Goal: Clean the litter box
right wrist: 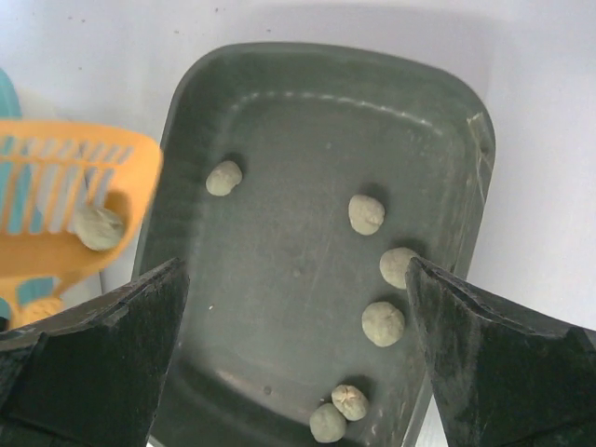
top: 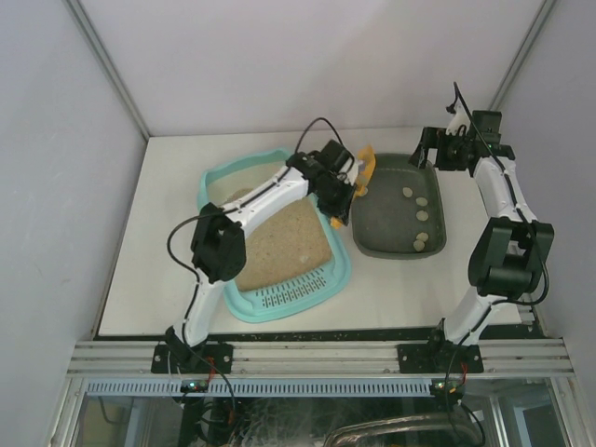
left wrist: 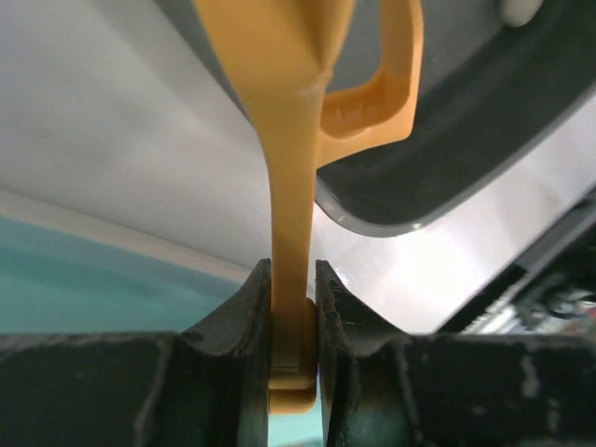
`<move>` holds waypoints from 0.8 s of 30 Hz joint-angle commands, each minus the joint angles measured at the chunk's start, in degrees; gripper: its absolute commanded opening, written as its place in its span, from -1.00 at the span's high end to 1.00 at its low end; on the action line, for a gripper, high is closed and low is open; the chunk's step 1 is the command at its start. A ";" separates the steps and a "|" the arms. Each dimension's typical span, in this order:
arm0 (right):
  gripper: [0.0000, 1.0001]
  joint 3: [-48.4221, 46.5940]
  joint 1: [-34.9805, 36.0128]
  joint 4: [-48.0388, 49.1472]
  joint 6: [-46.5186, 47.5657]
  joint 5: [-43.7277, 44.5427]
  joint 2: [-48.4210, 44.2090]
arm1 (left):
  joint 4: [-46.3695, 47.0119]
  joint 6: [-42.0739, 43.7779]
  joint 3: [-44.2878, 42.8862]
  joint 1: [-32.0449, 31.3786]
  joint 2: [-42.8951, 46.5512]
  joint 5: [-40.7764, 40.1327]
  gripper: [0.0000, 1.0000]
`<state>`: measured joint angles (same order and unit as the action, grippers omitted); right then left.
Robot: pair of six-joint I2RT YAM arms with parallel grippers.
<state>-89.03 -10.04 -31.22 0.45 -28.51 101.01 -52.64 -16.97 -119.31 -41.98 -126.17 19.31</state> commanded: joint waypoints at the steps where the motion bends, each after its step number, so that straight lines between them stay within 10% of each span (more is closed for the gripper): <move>1: -1.00 1.92 -0.57 2.68 -1.68 -0.42 -4.92 | -1.89 13.43 -4.08 -7.94 -0.21 -15.84 1.00; 24: -1.00 13.01 -0.59 4.73 -5.10 5.39 -15.67 | 6.25 26.36 8.64 -19.66 3.47 -49.99 1.00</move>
<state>-75.79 -10.72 -29.47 -2.81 -24.03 88.42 -48.21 5.67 -113.38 -59.42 -126.65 -24.88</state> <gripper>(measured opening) 0.997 0.242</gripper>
